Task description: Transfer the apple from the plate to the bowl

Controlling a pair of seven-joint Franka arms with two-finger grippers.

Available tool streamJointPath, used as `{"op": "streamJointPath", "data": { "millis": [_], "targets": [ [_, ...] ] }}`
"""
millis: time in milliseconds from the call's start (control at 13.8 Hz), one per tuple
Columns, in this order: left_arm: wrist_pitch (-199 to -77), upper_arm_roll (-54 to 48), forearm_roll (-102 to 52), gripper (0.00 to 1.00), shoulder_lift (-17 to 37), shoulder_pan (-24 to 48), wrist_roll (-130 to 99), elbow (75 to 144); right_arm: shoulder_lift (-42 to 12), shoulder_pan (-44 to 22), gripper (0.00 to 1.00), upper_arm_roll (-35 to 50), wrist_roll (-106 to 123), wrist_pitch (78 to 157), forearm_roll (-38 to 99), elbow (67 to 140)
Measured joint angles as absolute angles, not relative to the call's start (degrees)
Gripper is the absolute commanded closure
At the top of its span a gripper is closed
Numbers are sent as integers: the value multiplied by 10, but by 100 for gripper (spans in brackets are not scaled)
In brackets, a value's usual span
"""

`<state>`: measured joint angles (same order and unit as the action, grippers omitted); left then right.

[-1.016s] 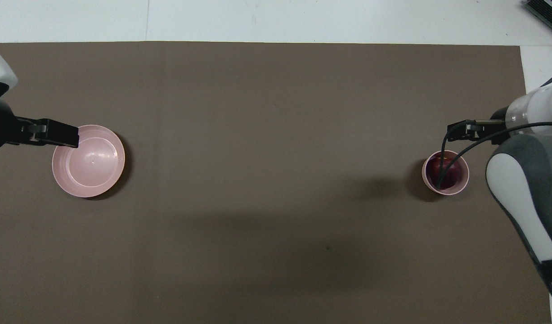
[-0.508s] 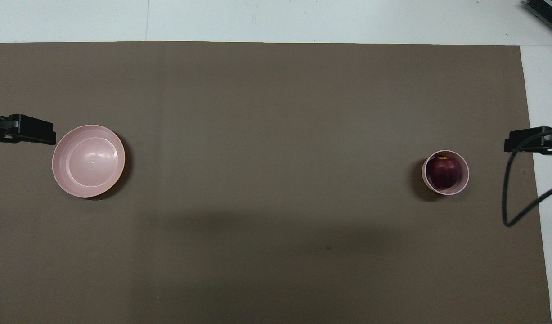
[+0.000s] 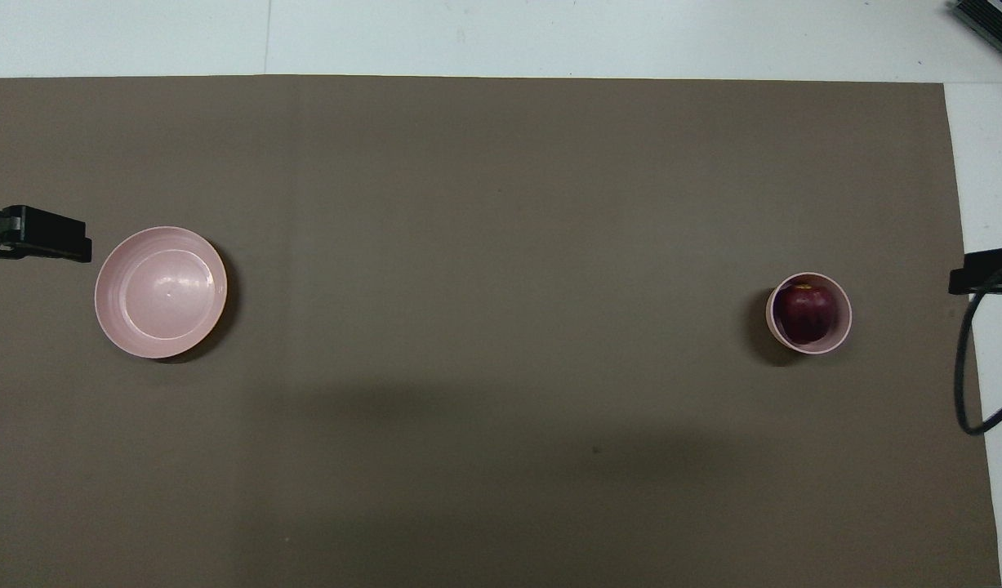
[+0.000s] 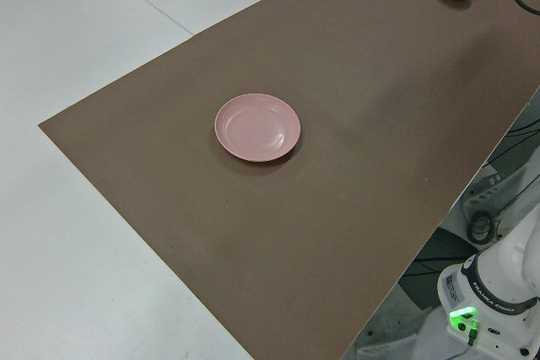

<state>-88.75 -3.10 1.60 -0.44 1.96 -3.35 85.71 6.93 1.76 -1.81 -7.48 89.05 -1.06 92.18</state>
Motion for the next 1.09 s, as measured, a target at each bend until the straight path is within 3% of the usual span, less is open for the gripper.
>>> {"op": "streamJointPath", "data": {
  "millis": [218,508,1089],
  "targets": [
    [-887,-31,16,0,-4,20,-33,857,69,17,0,-21,-75,883,2,925],
    [-887,-31,16,0,-4,20,-33,857,68,-38,0,-80,-71,883,3,926],
    [-887,-31,16,0,-4,20,-33,857,55,-25,0,-69,-55,849,2,907]
  ]
}}
